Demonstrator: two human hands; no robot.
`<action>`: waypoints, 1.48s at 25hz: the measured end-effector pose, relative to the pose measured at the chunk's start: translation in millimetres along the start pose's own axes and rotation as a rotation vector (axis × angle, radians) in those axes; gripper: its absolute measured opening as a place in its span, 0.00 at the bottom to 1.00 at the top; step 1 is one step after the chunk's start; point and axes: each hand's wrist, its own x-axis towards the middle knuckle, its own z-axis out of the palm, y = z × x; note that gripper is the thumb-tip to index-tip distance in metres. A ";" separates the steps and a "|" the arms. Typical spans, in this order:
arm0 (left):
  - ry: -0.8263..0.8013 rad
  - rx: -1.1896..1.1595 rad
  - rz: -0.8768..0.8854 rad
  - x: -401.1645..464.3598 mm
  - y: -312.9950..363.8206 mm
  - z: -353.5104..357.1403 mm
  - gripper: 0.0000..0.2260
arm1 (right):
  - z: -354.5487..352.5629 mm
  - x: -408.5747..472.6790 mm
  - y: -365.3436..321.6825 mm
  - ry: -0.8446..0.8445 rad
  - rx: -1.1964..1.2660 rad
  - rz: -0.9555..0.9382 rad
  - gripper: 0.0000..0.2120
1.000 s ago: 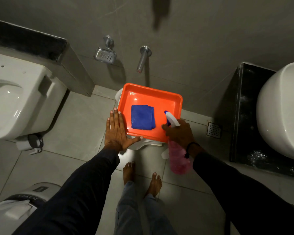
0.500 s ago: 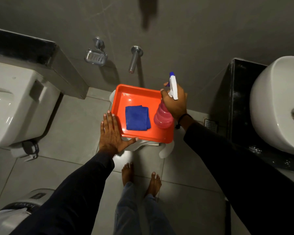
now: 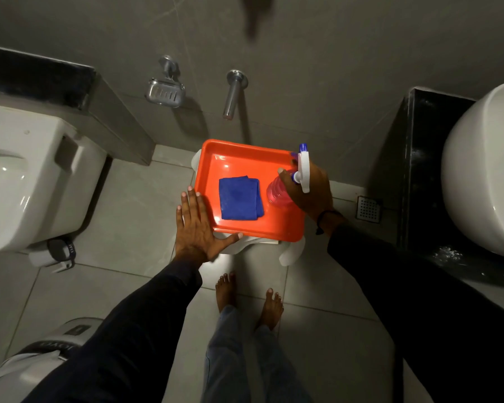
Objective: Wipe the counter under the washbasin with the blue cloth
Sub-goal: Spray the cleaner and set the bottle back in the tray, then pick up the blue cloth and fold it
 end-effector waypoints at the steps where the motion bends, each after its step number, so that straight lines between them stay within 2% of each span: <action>1: -0.013 0.002 -0.002 0.1 0.3 -0.4 0.65 | -0.5 -3.7 3.7 -0.009 0.008 0.016 0.18; 6: -0.089 0.037 -0.037 -1.5 3.6 -8.5 0.64 | -7.8 -19.5 3.8 -0.089 0.028 0.133 0.27; 9: -0.134 0.038 -0.042 -11.1 9.0 -23.4 0.62 | -13.9 -57.1 0.0 -0.122 -0.094 0.354 0.35; 12: -0.123 0.020 -0.015 -21.0 18.5 -39.4 0.58 | -3.7 -99.0 -19.6 -0.187 -0.235 0.531 0.35; 17: -0.043 -0.101 0.003 -14.7 28.6 -65.3 0.42 | 30.4 -96.9 -66.3 -0.285 0.010 0.508 0.21; 20: -0.002 -0.254 -0.017 1.7 29.7 -64.1 0.29 | 51.5 -74.7 -76.1 -0.405 -0.001 0.442 0.19; 23: -0.102 -0.357 -0.029 24.8 33.7 -49.7 0.20 | 70.5 -57.0 -72.3 -0.491 -0.078 0.397 0.21; 30: -0.141 -0.458 -0.159 57.3 45.8 -32.1 0.17 | 94.9 -37.6 -55.2 -0.565 -0.149 0.421 0.21; 37: -0.134 -0.591 -0.298 71.7 48.1 -34.4 0.15 | 101.9 -31.1 -43.0 -0.471 -0.098 0.557 0.18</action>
